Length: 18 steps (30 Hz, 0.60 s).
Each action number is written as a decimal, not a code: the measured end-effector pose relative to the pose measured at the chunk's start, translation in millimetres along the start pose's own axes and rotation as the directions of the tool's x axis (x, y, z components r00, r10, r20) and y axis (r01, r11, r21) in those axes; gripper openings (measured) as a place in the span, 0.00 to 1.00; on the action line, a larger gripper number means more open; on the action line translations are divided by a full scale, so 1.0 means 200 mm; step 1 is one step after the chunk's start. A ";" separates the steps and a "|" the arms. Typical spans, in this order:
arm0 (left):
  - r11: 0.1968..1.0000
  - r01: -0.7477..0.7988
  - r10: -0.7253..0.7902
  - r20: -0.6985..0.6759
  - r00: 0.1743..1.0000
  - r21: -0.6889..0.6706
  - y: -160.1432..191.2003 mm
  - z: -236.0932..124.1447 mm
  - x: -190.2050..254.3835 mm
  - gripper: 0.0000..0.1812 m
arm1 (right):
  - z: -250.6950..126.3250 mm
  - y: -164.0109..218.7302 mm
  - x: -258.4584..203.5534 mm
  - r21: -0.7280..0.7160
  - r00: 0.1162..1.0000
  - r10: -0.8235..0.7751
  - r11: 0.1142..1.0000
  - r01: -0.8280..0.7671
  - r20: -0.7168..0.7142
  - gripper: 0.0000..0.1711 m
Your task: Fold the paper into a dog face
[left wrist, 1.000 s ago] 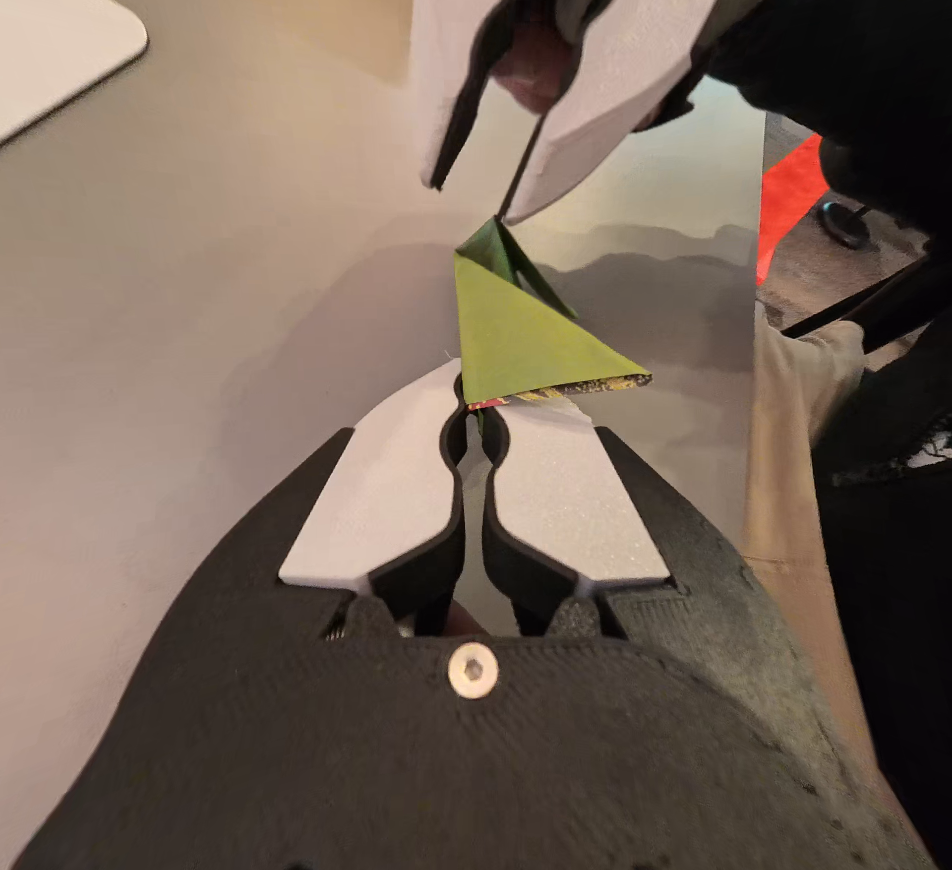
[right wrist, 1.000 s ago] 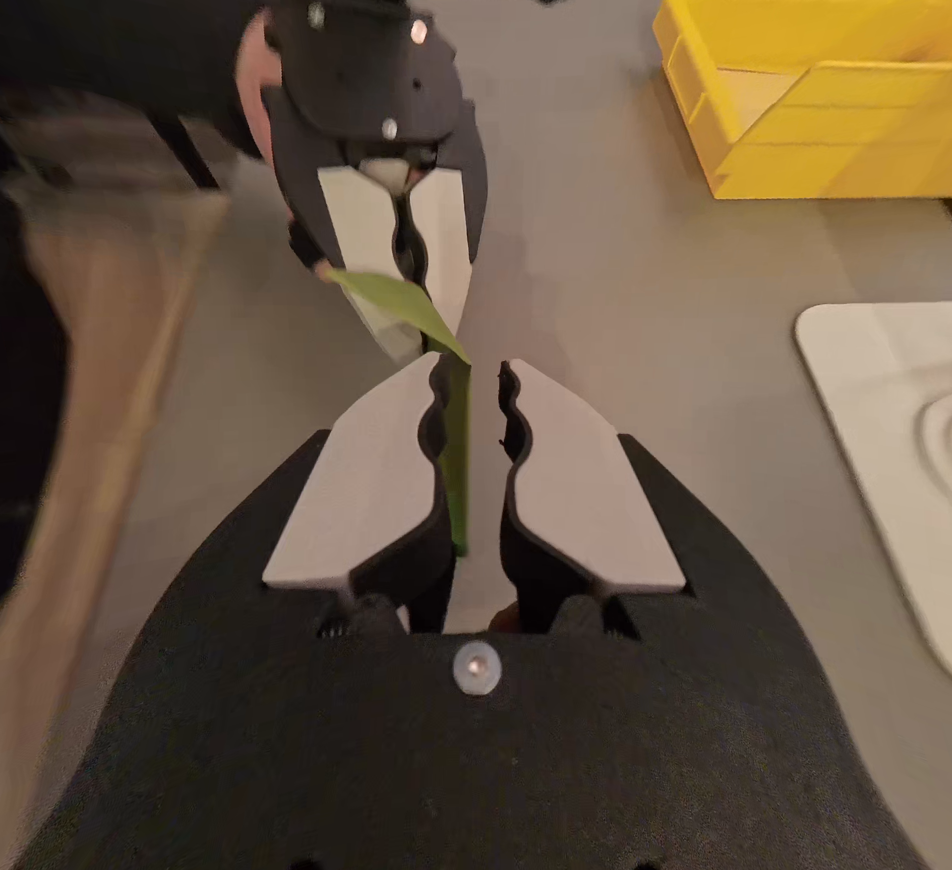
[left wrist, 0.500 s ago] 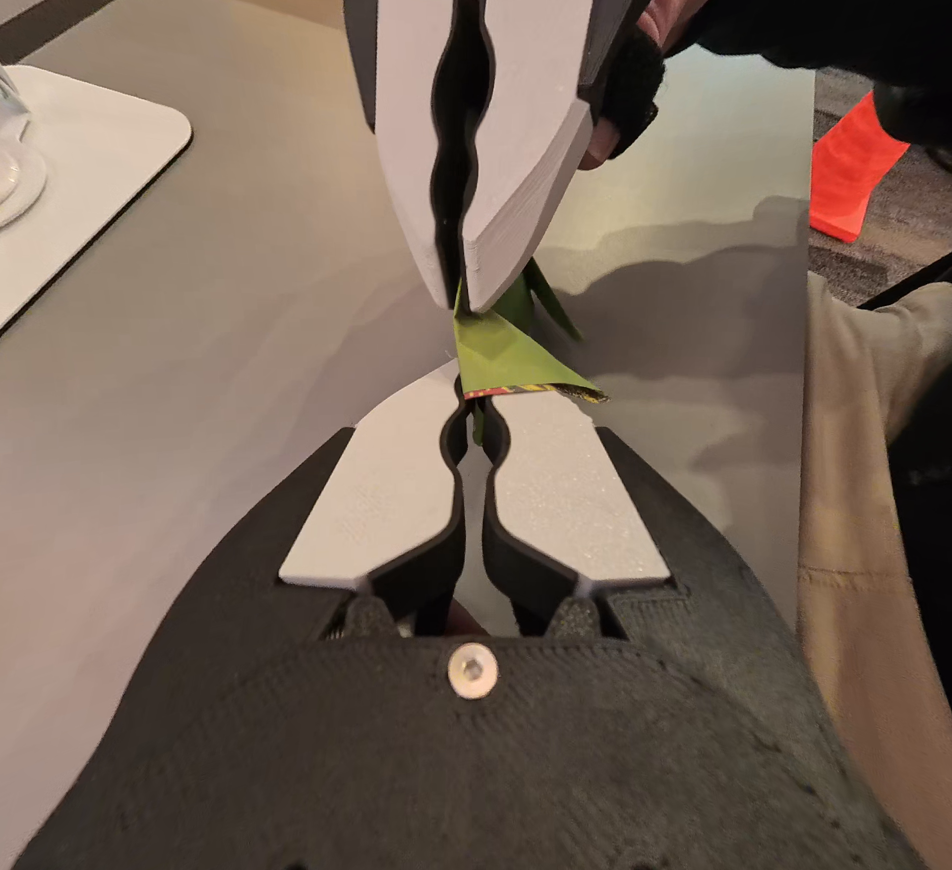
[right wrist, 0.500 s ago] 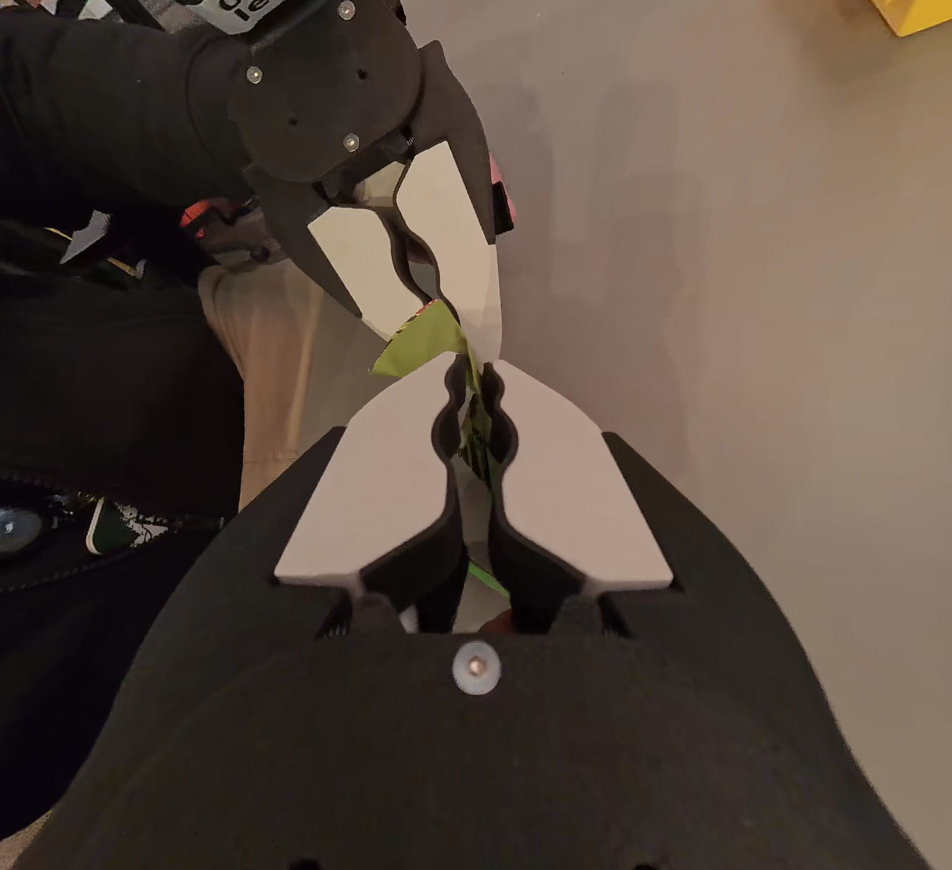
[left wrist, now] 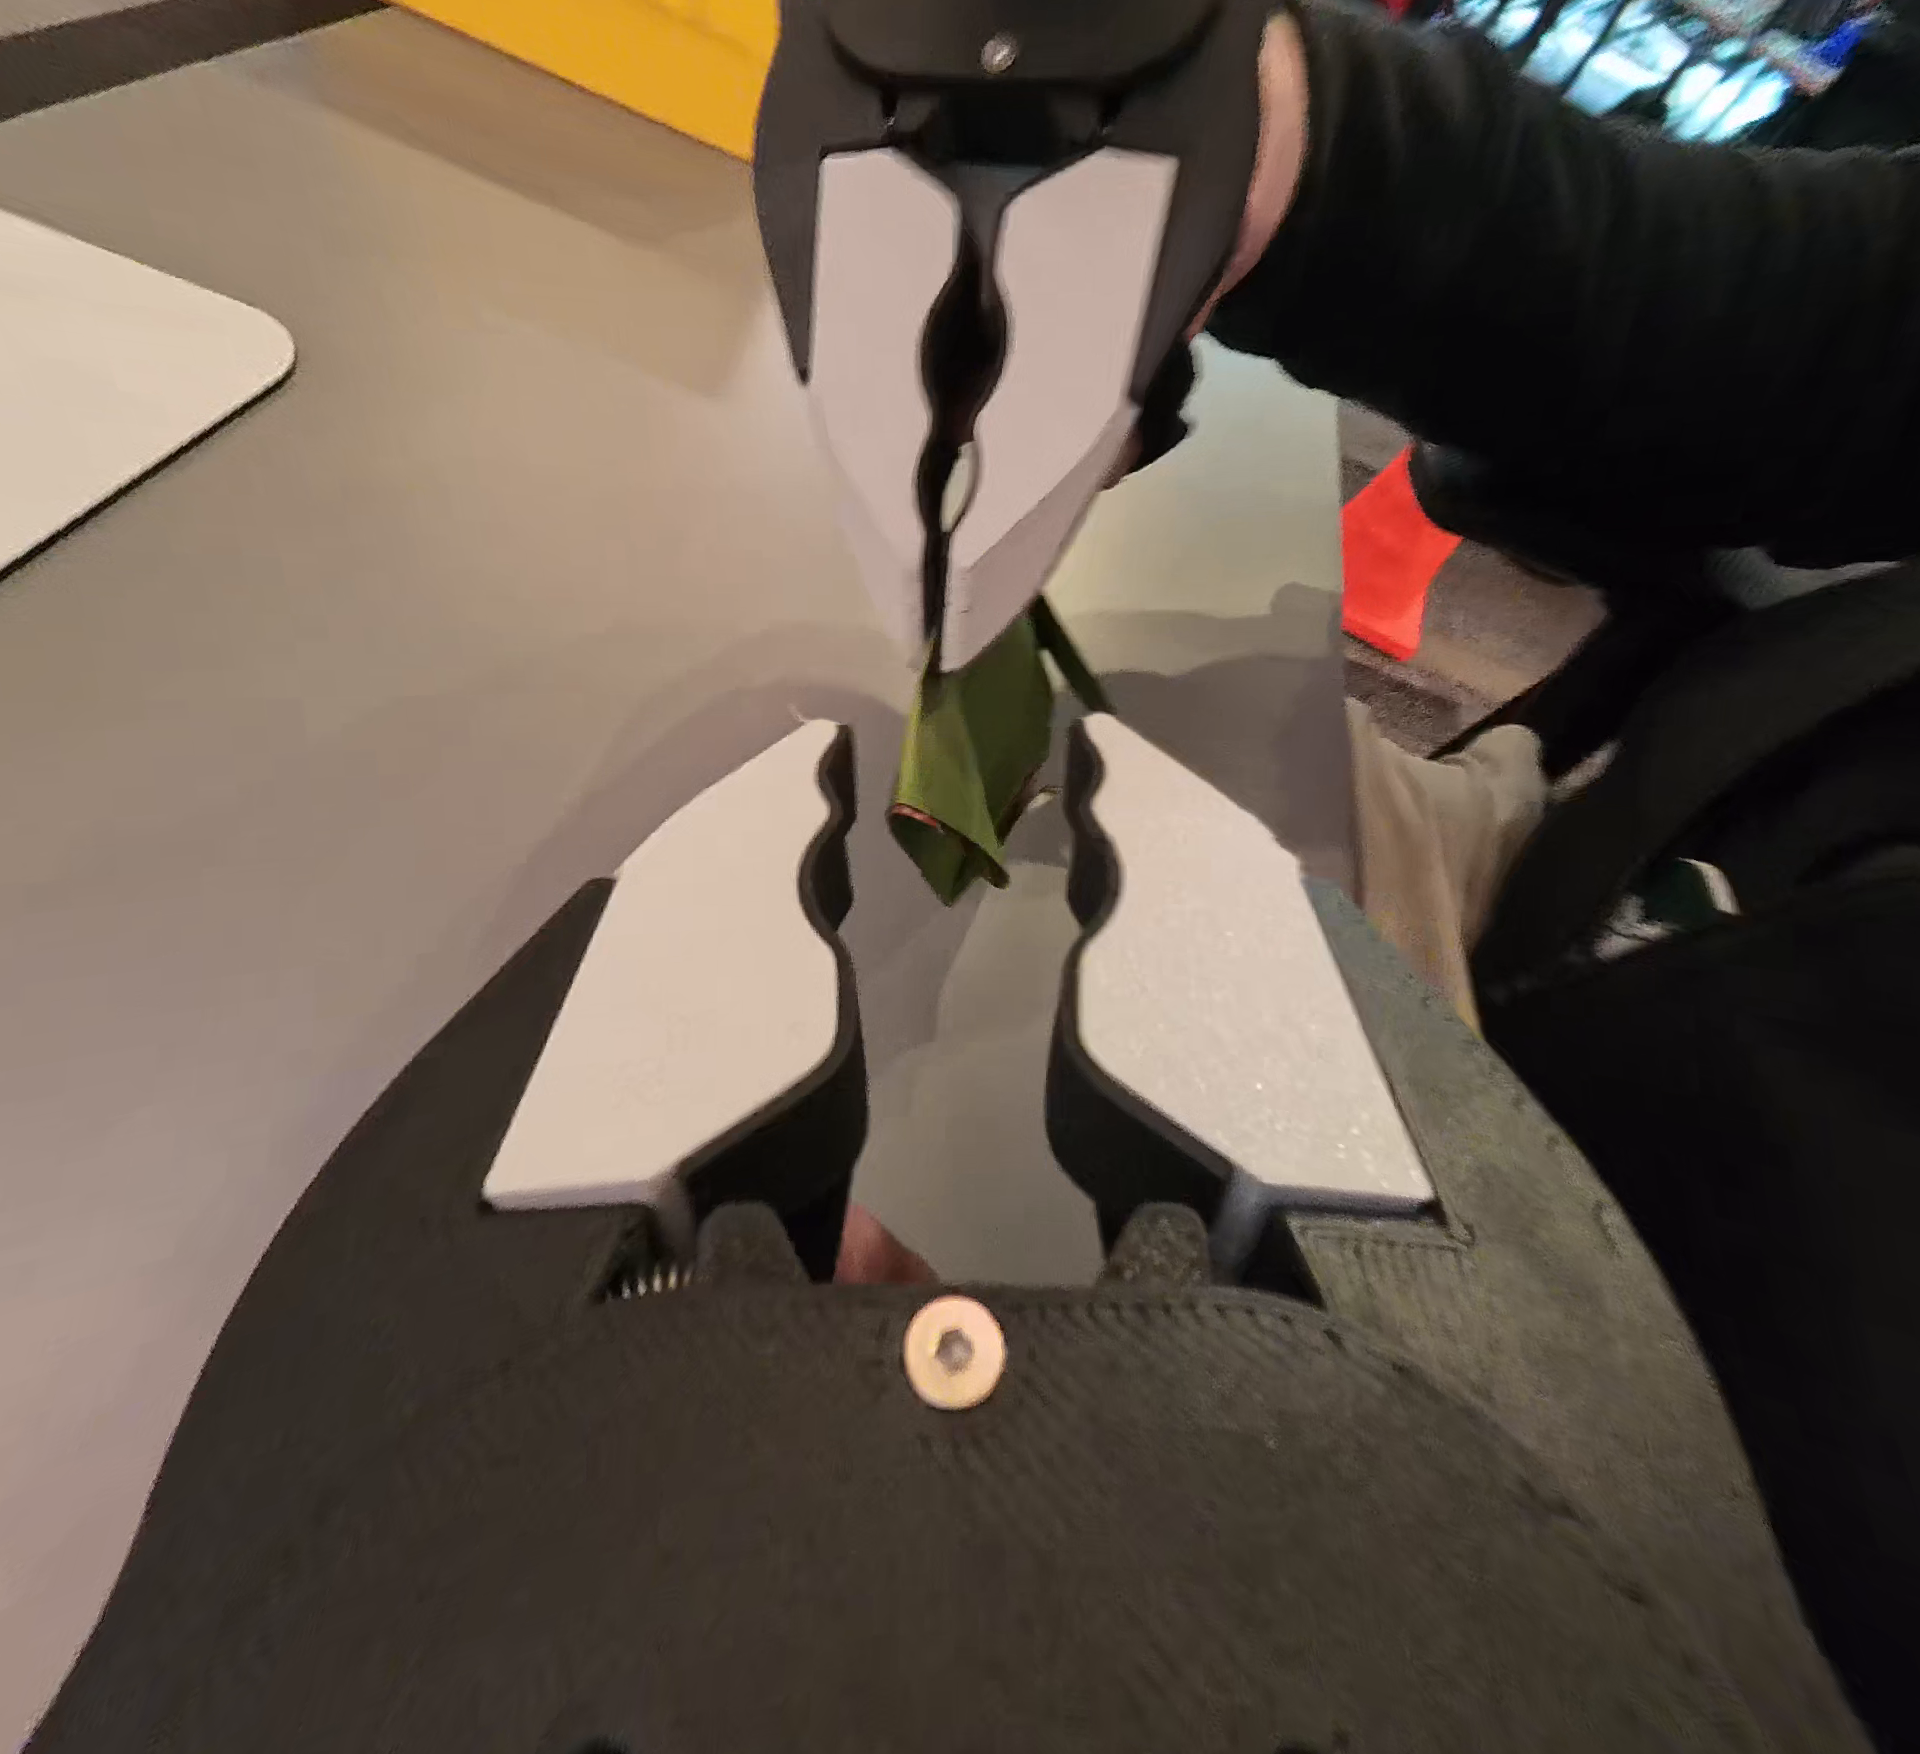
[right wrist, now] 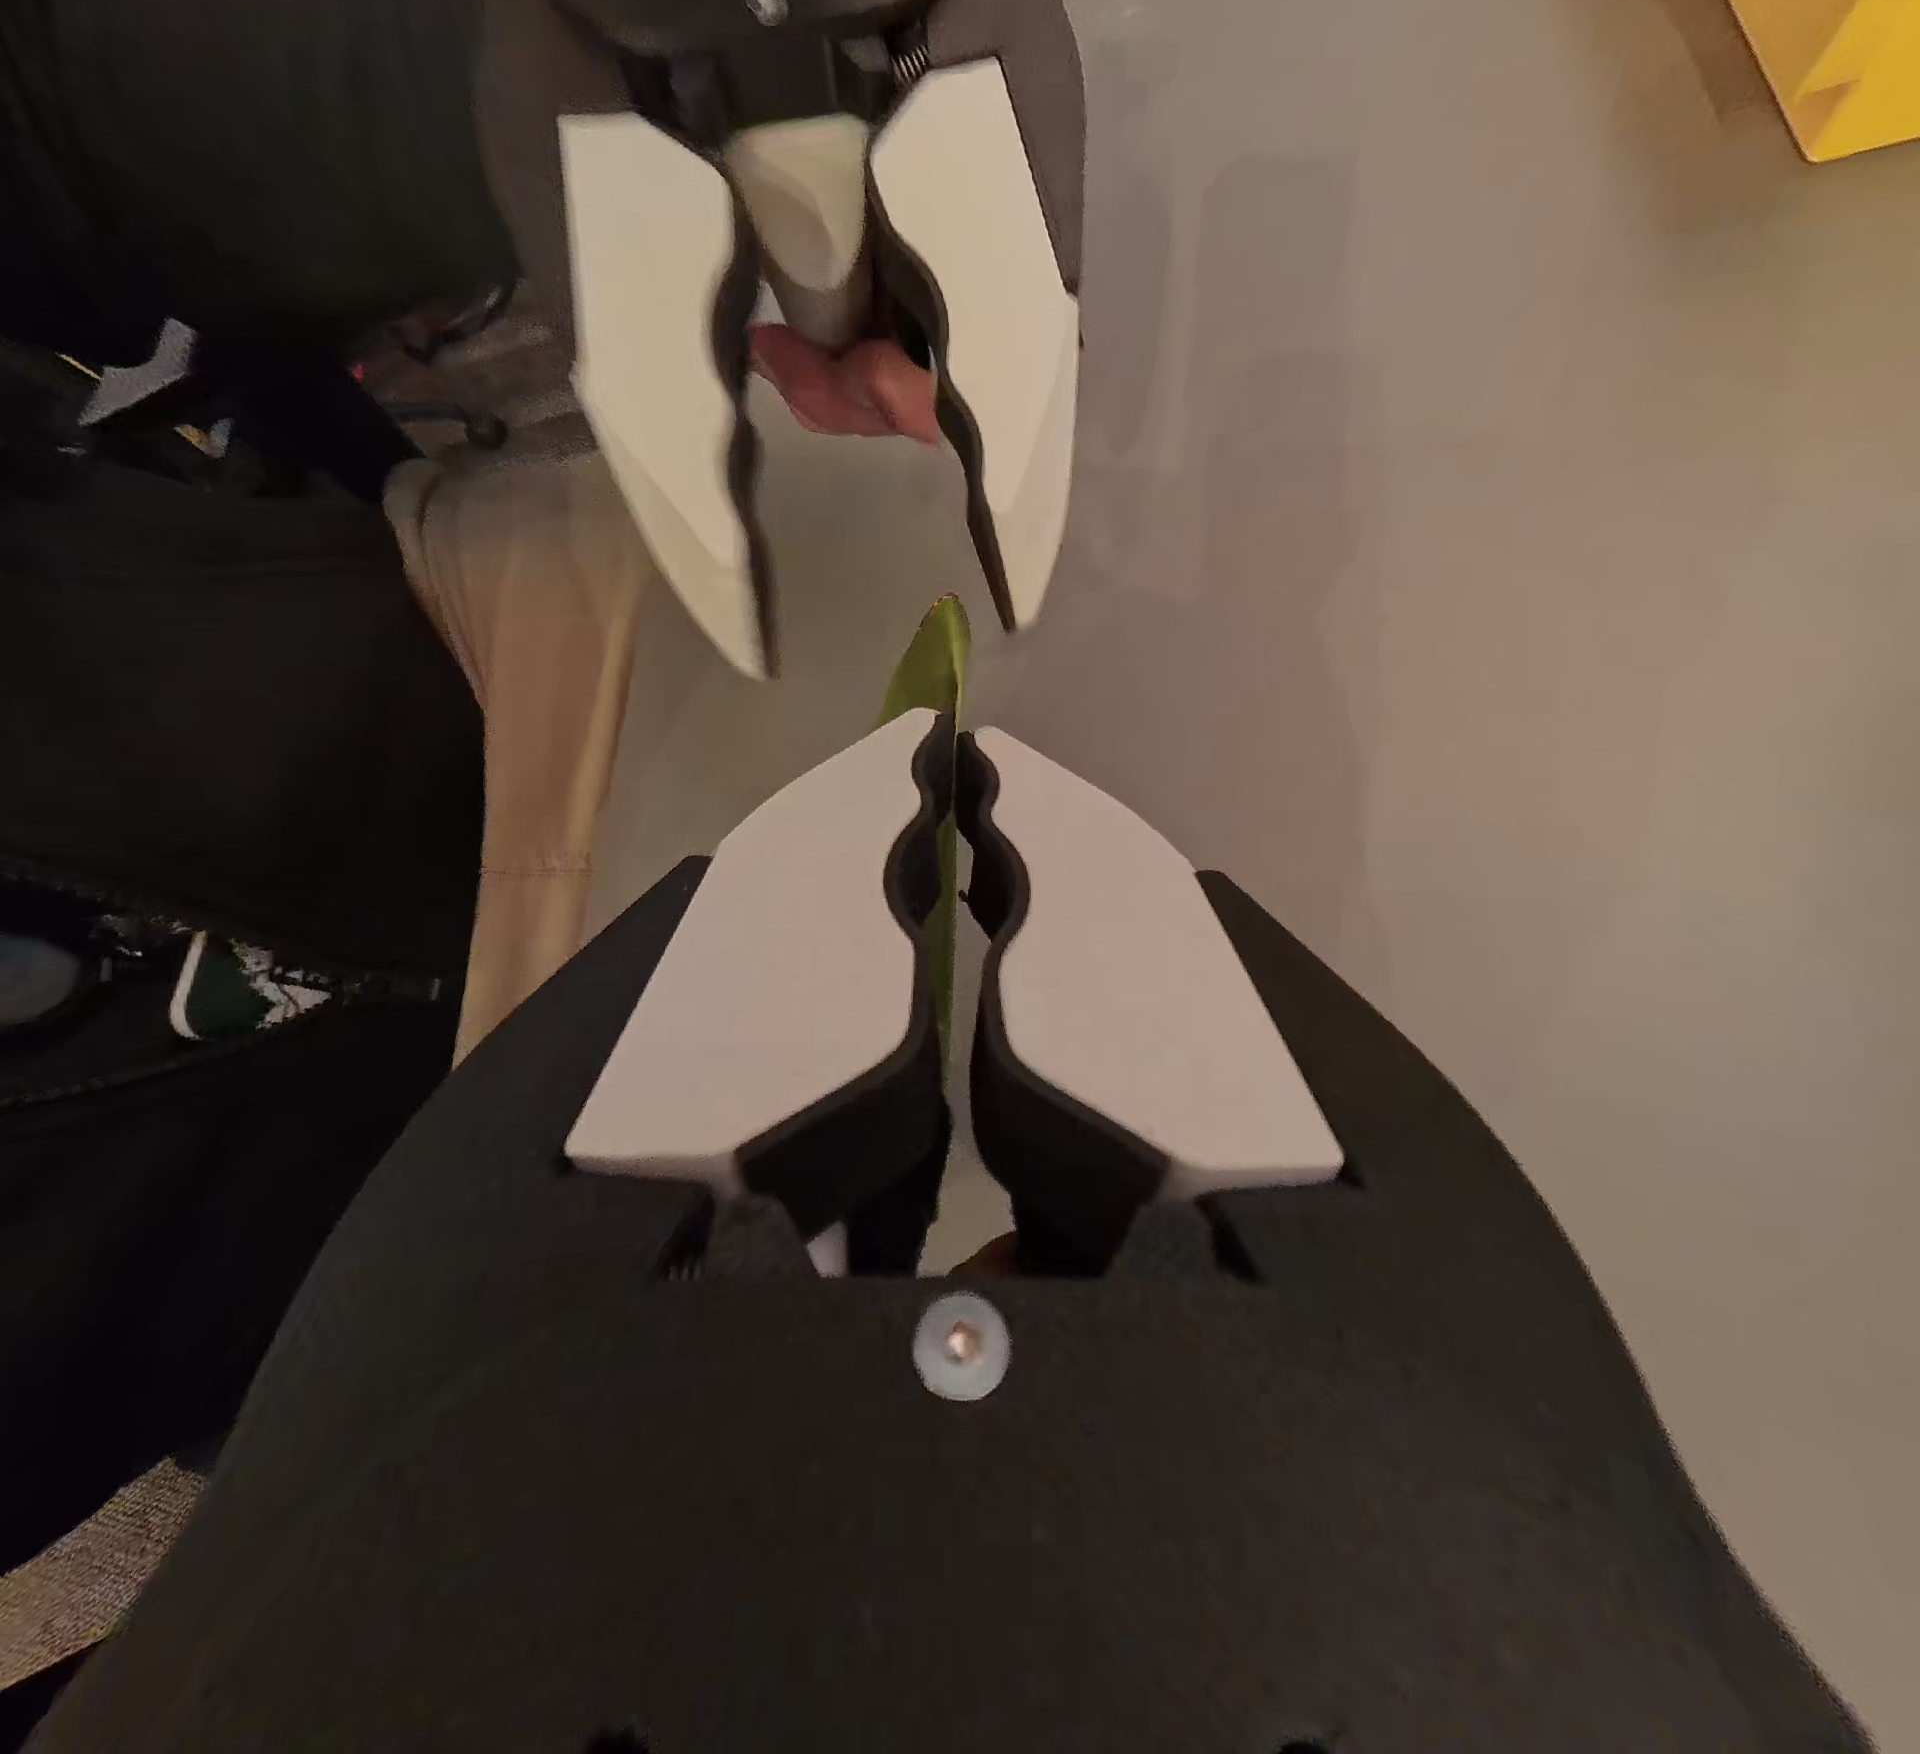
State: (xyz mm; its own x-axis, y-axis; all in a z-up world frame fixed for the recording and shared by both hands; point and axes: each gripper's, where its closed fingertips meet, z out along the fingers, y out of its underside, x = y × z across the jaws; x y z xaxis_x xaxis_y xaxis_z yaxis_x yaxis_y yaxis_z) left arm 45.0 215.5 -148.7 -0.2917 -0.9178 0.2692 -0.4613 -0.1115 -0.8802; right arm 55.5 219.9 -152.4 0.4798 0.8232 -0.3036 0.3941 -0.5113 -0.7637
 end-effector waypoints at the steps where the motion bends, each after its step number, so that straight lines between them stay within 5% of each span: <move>1: 1.000 0.002 -0.002 0.017 1.000 -0.010 0.01 0.03 -0.01 0.16 | 0.00 -0.01 -0.01 0.001 1.000 -0.003 1.000 0.003 0.007 0.00; 4: 0.999 -0.010 0.012 0.063 0.998 -0.036 0.05 0.07 -0.03 0.00 | 0.02 0.00 -0.01 -0.019 1.000 -0.018 1.000 0.017 -0.014 0.03; 11: 0.987 0.142 -0.143 0.008 0.990 0.070 -0.01 0.00 -0.07 0.00 | -0.09 0.08 0.05 -0.030 0.999 0.033 0.999 -0.034 -0.041 0.10; 18: 0.963 0.241 -0.233 -0.070 0.970 0.125 -0.05 -0.02 -0.06 0.03 | -0.12 0.05 0.05 0.033 0.995 0.096 0.995 -0.096 0.015 0.00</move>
State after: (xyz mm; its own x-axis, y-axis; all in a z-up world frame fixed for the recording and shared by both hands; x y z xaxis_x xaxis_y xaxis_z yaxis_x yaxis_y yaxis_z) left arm 49.4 229.7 -142.2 -0.2341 -0.8374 0.4939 -0.4097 -0.3758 -0.8312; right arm 82.9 217.2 -150.7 0.5037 0.7740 -0.3835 0.3202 -0.5797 -0.7493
